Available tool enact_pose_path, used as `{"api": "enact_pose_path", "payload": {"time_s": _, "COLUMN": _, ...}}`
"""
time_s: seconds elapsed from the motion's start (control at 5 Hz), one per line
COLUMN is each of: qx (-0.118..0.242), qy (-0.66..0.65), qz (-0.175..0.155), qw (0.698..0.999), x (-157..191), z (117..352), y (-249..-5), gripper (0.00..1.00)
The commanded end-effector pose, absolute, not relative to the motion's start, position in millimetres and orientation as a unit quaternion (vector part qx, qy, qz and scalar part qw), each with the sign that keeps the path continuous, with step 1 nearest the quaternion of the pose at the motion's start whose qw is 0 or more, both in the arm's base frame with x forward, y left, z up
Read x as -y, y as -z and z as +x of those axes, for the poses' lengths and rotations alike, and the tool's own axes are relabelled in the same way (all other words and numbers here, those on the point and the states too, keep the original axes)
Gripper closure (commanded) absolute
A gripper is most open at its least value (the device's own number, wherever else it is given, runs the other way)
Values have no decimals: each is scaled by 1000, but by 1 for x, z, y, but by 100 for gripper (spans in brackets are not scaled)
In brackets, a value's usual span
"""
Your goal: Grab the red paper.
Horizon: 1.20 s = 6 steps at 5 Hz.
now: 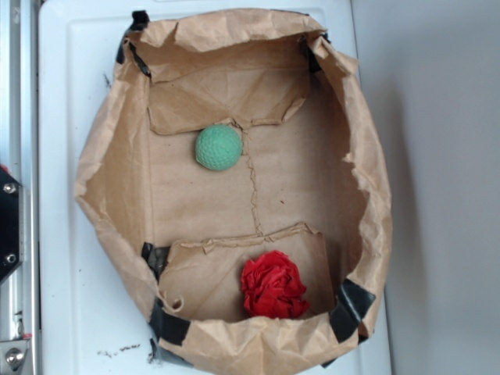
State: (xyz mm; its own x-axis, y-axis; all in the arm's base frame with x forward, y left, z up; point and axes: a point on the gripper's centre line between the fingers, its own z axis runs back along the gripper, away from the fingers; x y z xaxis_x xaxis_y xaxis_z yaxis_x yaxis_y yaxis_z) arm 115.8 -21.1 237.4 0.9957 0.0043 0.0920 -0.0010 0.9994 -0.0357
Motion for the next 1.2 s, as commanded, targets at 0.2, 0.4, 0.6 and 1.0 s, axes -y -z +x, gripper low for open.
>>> {"api": "enact_pose_path", "payload": {"time_s": 0.2, "qx": 75, "qy": 56, "qz": -5, "qw": 996, "x": 25, "z": 150, "y": -239, "gripper": 0}}
{"api": "enact_pose_path", "payload": {"time_s": 0.4, "qx": 87, "qy": 60, "qz": 9, "qw": 994, "x": 18, "z": 170, "y": -237, "gripper": 0}}
{"api": "enact_pose_path", "payload": {"time_s": 0.6, "qx": 125, "qy": 131, "qz": 18, "qw": 983, "x": 8, "z": 191, "y": -221, "gripper": 0}}
{"api": "enact_pose_path", "payload": {"time_s": 1.0, "qx": 132, "qy": 252, "qz": -15, "qw": 959, "x": -11, "z": 218, "y": -179, "gripper": 0}}
